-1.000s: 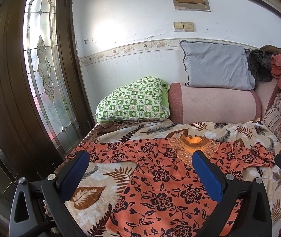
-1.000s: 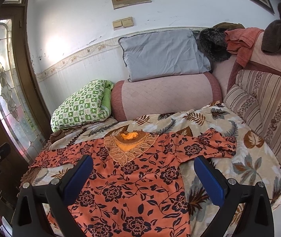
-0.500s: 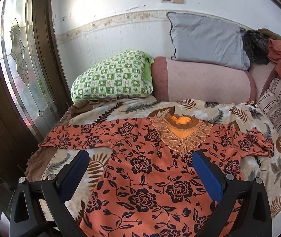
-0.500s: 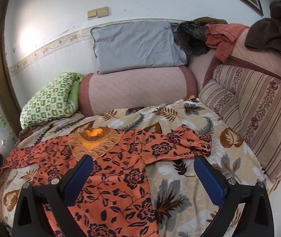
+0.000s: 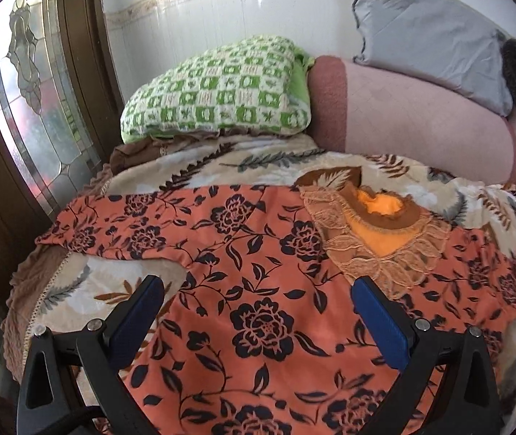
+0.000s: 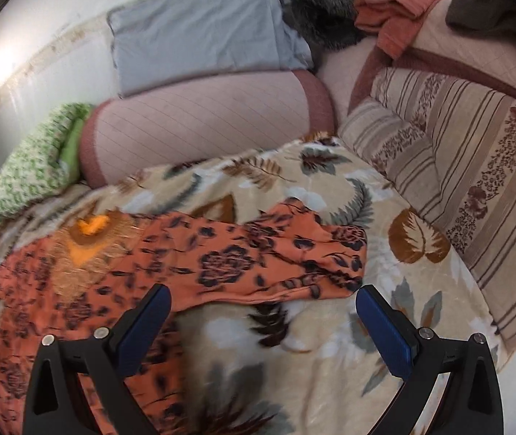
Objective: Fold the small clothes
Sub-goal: 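Lower the right tool to the shirt's sleeve and close on it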
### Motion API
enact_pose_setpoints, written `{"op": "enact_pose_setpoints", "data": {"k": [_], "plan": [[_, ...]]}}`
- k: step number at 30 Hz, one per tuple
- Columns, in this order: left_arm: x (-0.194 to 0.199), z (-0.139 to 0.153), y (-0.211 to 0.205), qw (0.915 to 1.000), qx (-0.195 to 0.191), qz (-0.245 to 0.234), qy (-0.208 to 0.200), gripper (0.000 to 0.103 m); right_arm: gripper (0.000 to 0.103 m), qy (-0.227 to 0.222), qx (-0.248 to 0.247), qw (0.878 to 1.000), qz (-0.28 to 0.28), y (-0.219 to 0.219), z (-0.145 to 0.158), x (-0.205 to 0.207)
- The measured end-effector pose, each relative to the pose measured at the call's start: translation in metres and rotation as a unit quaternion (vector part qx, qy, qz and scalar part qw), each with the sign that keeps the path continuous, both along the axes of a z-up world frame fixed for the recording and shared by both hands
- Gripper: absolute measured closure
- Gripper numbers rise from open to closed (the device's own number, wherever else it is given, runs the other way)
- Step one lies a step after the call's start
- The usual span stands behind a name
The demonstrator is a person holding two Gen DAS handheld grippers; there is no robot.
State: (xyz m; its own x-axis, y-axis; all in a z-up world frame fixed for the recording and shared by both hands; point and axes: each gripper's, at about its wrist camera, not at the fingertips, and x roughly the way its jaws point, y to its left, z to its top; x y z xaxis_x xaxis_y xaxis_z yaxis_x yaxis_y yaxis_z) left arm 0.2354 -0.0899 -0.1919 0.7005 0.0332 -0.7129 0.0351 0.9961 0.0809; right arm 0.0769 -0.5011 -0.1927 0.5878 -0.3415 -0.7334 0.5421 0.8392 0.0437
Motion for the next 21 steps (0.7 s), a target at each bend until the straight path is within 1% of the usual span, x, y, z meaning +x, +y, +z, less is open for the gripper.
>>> {"op": "enact_pose_setpoints", "data": {"k": [2, 3, 5, 7, 10, 12, 14, 15, 16, 17, 18, 19, 20, 21], "plan": [[0.012, -0.022, -0.001, 0.9998, 0.013, 0.001, 0.012, 0.0, 0.0, 0.011, 0.039, 0.999, -0.003, -0.021, -0.013, 0.018], [0.015, -0.032, -0.002, 0.9997, 0.018, -0.001, 0.019, 0.0, 0.0, 0.016, 0.047, 0.999, -0.013, -0.032, -0.019, 0.027], [0.023, -0.052, -0.001, 0.9989, 0.03, -0.002, 0.036, 0.0, 0.001, 0.022, 0.041, 0.998, -0.032, -0.045, -0.03, 0.042], [0.031, -0.062, 0.003, 0.9979, 0.04, 0.001, 0.05, 0.0, 0.001, 0.043, 0.047, 0.998, -0.024, -0.052, -0.042, 0.065], [0.039, -0.063, 0.011, 0.9981, 0.044, 0.013, 0.041, 0.0, 0.001, 0.08, 0.038, 0.996, -0.007, -0.056, -0.063, 0.102], [0.042, -0.061, 0.016, 0.9982, 0.047, 0.02, 0.032, 0.0, 0.001, 0.101, 0.023, 0.995, 0.001, -0.054, -0.075, 0.123], [0.045, -0.061, 0.023, 0.9981, 0.048, 0.028, 0.028, 0.0, 0.002, 0.139, 0.005, 0.99, 0.016, -0.051, -0.09, 0.143], [0.047, -0.062, 0.026, 0.9979, 0.049, 0.032, 0.029, 0.0, 0.005, 0.163, -0.011, 0.986, 0.018, -0.052, -0.099, 0.152], [0.049, -0.063, 0.029, 0.9977, 0.048, 0.035, 0.032, 0.0, 0.016, 0.185, -0.018, 0.982, 0.02, -0.053, -0.108, 0.157], [0.05, -0.063, 0.032, 0.9976, 0.046, 0.038, 0.034, 0.0, 0.034, 0.193, -0.006, 0.981, 0.022, -0.059, -0.115, 0.16], [0.051, -0.064, 0.035, 0.9975, 0.043, 0.042, 0.035, 0.0, 0.04, 0.174, 0.019, 0.984, 0.013, -0.068, -0.113, 0.157], [0.052, -0.064, 0.038, 0.9975, 0.042, 0.045, 0.034, 0.0, 0.057, 0.158, 0.03, 0.987, -0.001, -0.077, -0.108, 0.154], [0.053, -0.064, 0.039, 0.9975, 0.041, 0.047, 0.033, 0.0, 0.083, 0.15, 0.035, 0.988, -0.009, -0.083, -0.101, 0.15], [0.053, -0.063, 0.041, 0.9975, 0.04, 0.048, 0.033, 0.0, 0.086, 0.137, 0.046, 0.989, -0.016, -0.088, -0.093, 0.146]]}}
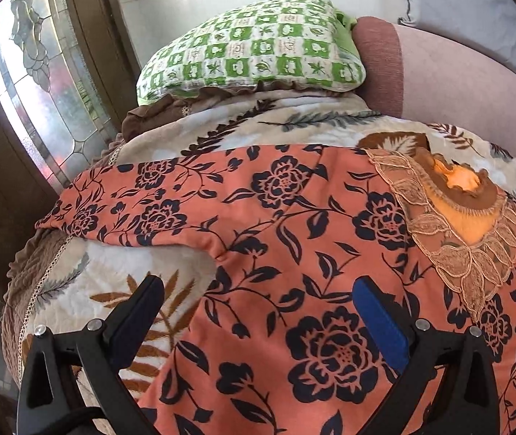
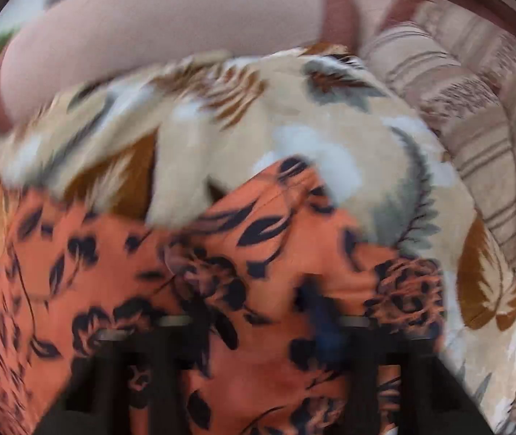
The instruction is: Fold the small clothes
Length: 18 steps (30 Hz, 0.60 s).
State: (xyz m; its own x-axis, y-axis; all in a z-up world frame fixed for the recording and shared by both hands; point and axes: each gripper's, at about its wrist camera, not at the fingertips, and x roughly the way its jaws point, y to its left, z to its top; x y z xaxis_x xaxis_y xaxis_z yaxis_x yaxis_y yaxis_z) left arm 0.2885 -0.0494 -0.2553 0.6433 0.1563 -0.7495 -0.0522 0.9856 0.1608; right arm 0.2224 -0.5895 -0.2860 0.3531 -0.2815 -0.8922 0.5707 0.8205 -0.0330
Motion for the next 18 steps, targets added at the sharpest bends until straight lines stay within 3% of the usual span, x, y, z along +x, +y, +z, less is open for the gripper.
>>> {"op": "enact_pose_setpoints", "data": {"k": [5, 9, 14, 18], "plan": [[-0.003, 0.008, 0.006, 0.9999, -0.007, 0.003, -0.011, 0.0, 0.092, -0.089, 0.042, 0.995, 0.009, 0.009, 0.07, -0.019], [-0.006, 0.02, 0.026, 0.9993, -0.006, 0.021, -0.032, 0.0, 0.092, -0.169, 0.107, 0.979, 0.04, 0.043, 0.133, -0.016], [-0.007, 0.034, 0.075, 0.9956, -0.005, 0.075, -0.057, 0.0, 0.092, -0.249, 0.212, 0.937, 0.118, 0.13, 0.192, 0.012], [-0.006, 0.039, 0.12, 0.9898, 0.007, 0.123, -0.071, 0.0, 0.092, -0.29, 0.292, 0.894, 0.179, 0.225, 0.204, 0.044]]}}
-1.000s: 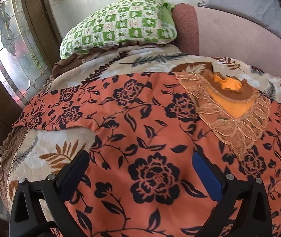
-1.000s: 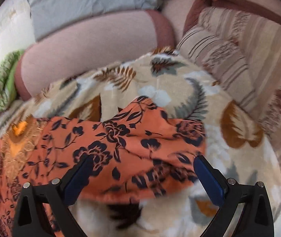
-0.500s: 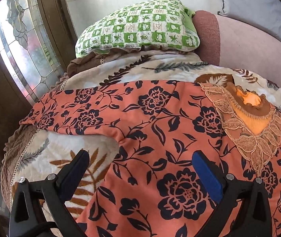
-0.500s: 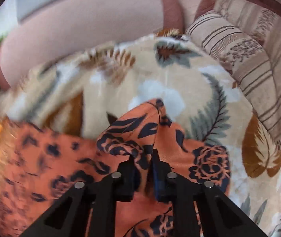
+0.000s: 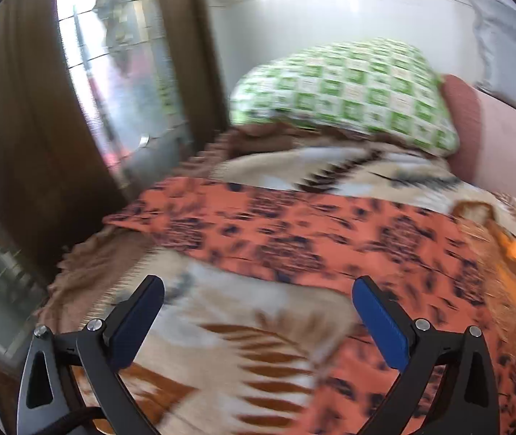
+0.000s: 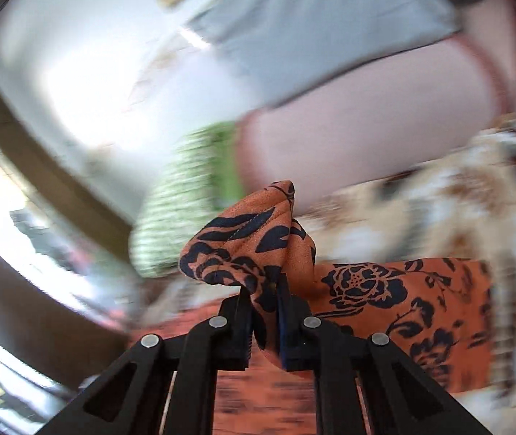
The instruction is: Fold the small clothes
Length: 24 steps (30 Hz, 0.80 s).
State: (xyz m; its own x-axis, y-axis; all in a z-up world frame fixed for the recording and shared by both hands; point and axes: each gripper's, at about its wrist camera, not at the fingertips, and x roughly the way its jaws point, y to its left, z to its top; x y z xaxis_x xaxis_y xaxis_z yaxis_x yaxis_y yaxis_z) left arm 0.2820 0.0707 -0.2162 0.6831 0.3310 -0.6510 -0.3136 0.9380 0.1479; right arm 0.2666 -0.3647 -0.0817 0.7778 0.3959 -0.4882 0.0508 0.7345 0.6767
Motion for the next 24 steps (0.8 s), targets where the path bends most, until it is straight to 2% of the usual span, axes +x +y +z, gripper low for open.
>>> {"op": "enact_pose_setpoints", "data": {"k": [3, 6, 8, 9, 12, 13, 14, 16, 18, 21, 22, 24], "plan": [[0.0, 0.002, 0.036, 0.9994, -0.002, 0.036, -0.003, 0.0, 0.092, -0.01, 0.04, 0.999, 0.032, 0.069, -0.017, 0.029], [-0.002, 0.004, 0.07, 0.9976, -0.023, 0.066, -0.003, 0.0, 0.092, 0.014, 0.075, 0.996, 0.054, 0.135, -0.056, 0.062], [-0.004, 0.005, 0.086, 0.9961, -0.036, 0.081, -0.007, 0.0, 0.092, 0.039, 0.07, 0.995, 0.053, 0.175, -0.085, 0.077], [-0.005, 0.006, 0.092, 0.9954, -0.04, 0.086, -0.009, 0.0, 0.088, 0.054, 0.062, 0.995, 0.049, 0.189, -0.099, 0.083], [-0.007, 0.007, 0.1, 0.995, -0.039, 0.091, -0.009, 0.0, 0.085, 0.113, 0.03, 0.992, 0.051, 0.226, -0.148, 0.102], [-0.007, 0.006, 0.101, 0.9952, -0.036, 0.091, -0.008, 0.0, 0.079, 0.135, 0.02, 0.989, 0.056, 0.234, -0.166, 0.107], [-0.006, 0.006, 0.101, 0.9954, -0.033, 0.09, -0.008, 0.0, 0.059, 0.161, 0.021, 0.984, 0.069, 0.243, -0.182, 0.112], [-0.005, 0.006, 0.102, 0.9955, -0.029, 0.09, -0.008, 0.0, 0.025, 0.188, 0.057, 0.976, 0.092, 0.252, -0.206, 0.114], [-0.004, 0.005, 0.102, 0.9953, -0.029, 0.092, -0.006, 0.0, 0.025, 0.182, 0.081, 0.972, 0.126, 0.255, -0.214, 0.11], [-0.001, 0.004, 0.099, 0.9952, -0.035, 0.091, -0.003, 0.0, 0.025, 0.148, 0.103, 0.966, 0.185, 0.247, -0.2, 0.098], [-0.001, 0.004, 0.098, 0.9953, -0.035, 0.091, -0.003, 0.0, 0.025, 0.131, 0.107, 0.967, 0.192, 0.24, -0.192, 0.089], [0.0, 0.004, 0.099, 0.9952, -0.037, 0.091, 0.001, 0.0, 0.025, 0.101, 0.091, 0.975, 0.173, 0.22, -0.18, 0.078]]}}
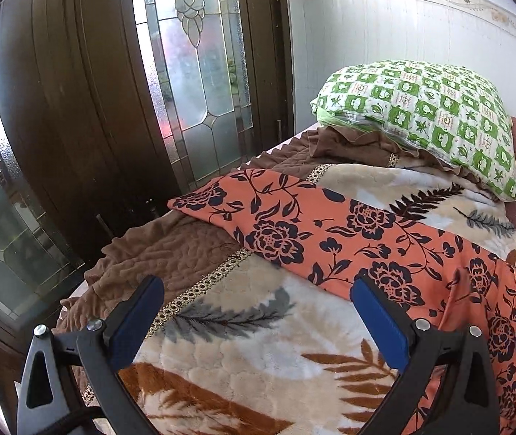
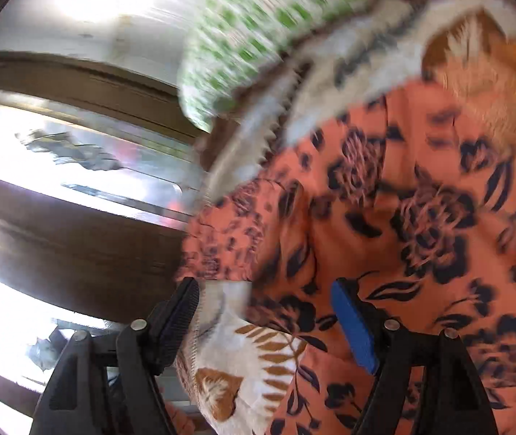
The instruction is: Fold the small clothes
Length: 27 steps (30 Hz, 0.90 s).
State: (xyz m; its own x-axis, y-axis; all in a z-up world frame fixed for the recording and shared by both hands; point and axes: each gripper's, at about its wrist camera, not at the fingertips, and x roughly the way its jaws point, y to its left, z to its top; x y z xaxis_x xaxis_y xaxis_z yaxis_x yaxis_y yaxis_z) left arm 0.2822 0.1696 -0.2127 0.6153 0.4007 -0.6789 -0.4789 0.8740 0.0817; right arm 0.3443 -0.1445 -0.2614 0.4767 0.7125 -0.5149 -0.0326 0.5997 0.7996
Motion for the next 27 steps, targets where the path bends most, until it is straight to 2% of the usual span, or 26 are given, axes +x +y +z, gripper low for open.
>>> {"op": "enact_pose_setpoints", "data": {"k": [2, 5, 6, 9, 10, 11, 13, 14, 17, 18, 19, 20, 23, 27], "plan": [[0.001, -0.002, 0.006, 0.9999, -0.012, 0.011, 0.005, 0.0, 0.025, -0.008, -0.021, 0.999, -0.038, -0.023, 0.0, -0.005], [0.001, -0.008, 0.022, 0.9984, -0.04, 0.037, 0.013, 0.0, 0.027, 0.01, -0.049, 0.998, -0.049, -0.034, -0.017, -0.011], [0.001, -0.01, 0.029, 0.9974, -0.051, 0.048, 0.015, 0.0, 0.027, 0.022, -0.066, 0.997, -0.041, -0.028, -0.028, -0.012], [0.0, -0.018, 0.048, 0.9941, -0.067, 0.081, 0.026, 0.0, 0.041, 0.058, -0.152, 0.987, -0.002, -0.002, -0.063, -0.012], [-0.001, -0.021, 0.054, 0.9925, -0.075, 0.092, 0.03, 0.0, 0.047, 0.041, -0.177, 0.983, -0.006, 0.001, -0.06, -0.013], [-0.002, -0.023, 0.058, 0.9912, -0.083, 0.099, 0.03, 0.0, 0.048, 0.023, -0.185, 0.983, -0.006, 0.006, -0.054, -0.014], [-0.004, -0.024, 0.062, 0.9902, -0.09, 0.103, 0.026, 0.0, 0.048, 0.009, -0.165, 0.986, -0.007, 0.007, -0.045, -0.009], [-0.005, -0.024, 0.062, 0.9906, -0.087, 0.102, 0.025, 0.0, 0.048, 0.002, -0.174, 0.985, -0.014, 0.007, -0.042, -0.005], [-0.002, -0.023, 0.058, 0.9925, -0.077, 0.091, 0.027, 0.0, 0.047, -0.031, -0.237, 0.971, -0.026, 0.0, -0.025, 0.007], [-0.003, -0.023, 0.058, 0.9927, -0.078, 0.088, 0.026, 0.0, 0.045, -0.033, -0.25, 0.967, -0.022, -0.006, -0.016, 0.012], [-0.002, -0.022, 0.057, 0.993, -0.08, 0.084, 0.025, 0.0, 0.039, -0.03, -0.264, 0.964, -0.016, -0.015, -0.007, 0.013], [0.0, -0.022, 0.055, 0.9933, -0.08, 0.08, 0.025, 0.0, 0.036, -0.026, -0.283, 0.959, -0.005, -0.021, -0.006, 0.018], [0.003, -0.022, 0.046, 0.9943, -0.076, 0.07, 0.026, 0.0, 0.036, -0.011, -0.325, 0.944, 0.052, -0.031, -0.002, 0.027], [0.007, -0.022, 0.033, 0.996, -0.066, 0.052, 0.03, 0.0, 0.036, -0.027, -0.374, 0.919, 0.12, -0.027, -0.008, 0.039]]}}
